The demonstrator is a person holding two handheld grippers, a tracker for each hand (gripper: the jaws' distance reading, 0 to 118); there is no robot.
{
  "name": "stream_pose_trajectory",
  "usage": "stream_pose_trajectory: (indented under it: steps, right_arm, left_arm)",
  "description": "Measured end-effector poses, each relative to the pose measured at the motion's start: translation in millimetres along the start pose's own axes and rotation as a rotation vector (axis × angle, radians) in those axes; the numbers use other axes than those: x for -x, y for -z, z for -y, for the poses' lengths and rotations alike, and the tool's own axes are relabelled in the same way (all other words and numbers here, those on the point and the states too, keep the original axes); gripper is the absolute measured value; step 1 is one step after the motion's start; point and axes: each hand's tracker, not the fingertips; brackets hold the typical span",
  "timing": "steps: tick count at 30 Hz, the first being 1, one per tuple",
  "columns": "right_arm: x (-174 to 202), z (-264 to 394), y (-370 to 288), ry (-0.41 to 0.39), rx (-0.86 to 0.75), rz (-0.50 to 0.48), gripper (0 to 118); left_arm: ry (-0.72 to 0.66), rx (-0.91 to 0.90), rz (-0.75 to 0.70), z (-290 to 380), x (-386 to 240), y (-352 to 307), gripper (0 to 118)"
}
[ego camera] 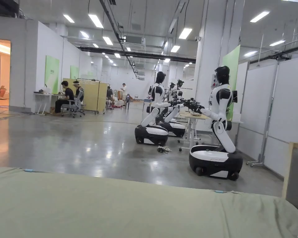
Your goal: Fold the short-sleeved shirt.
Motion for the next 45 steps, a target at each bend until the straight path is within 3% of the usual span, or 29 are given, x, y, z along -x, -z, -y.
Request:
stream_pose_trajectory:
  steps: [4, 8, 12, 17, 20, 23, 27, 31, 37, 45]
  right_arm:
    - [3, -1, 1, -0.01, 0.004, 0.002, 118]
    - [2, -7, 1, 0.034, -0.003, -0.001, 118]
    - [-3, -11, 4, 0.158, 0.042, -0.082, 118]
    - [-17, -13, 6, 0.387, 0.036, -0.166, 118]
    - [-17, -18, 9, 0.447, 0.121, -0.181, 118]
    - [-16, -14, 9, 0.459, 0.098, -0.203, 118]
    - [-20, -9, 17, 0.482, 0.157, -0.15, 118]
    - [-25, -3, 25, 0.444, 0.222, -0.128, 118]
    - [-27, 2, 26, 0.452, 0.216, -0.106, 118]
    - [-23, 3, 22, 0.388, 0.206, -0.101, 118]
  left_arm:
    - [-0.019, -0.024, 0.031, -6, -1, -5, 64]
    - [0.008, -0.019, 0.027, -6, -5, -5, 64]
    - [-0.02, -0.016, 0.025, -6, -5, -8, 64]
    - [0.001, -0.016, 0.028, -8, -5, -10, 64]
    - [-0.02, -0.02, 0.038, -9, -5, -10, 64]
    - [-0.055, -0.004, 0.068, -10, -4, -6, 64]
    - [-0.041, 0.012, 0.068, -10, -5, -5, 64]
    - [-0.043, 0.017, 0.065, -10, -2, -5, 64]
    - [-0.035, 0.023, 0.057, -10, -1, -2, 64]
    - [-0.062, 0.038, 0.06, -6, 2, 3, 64]
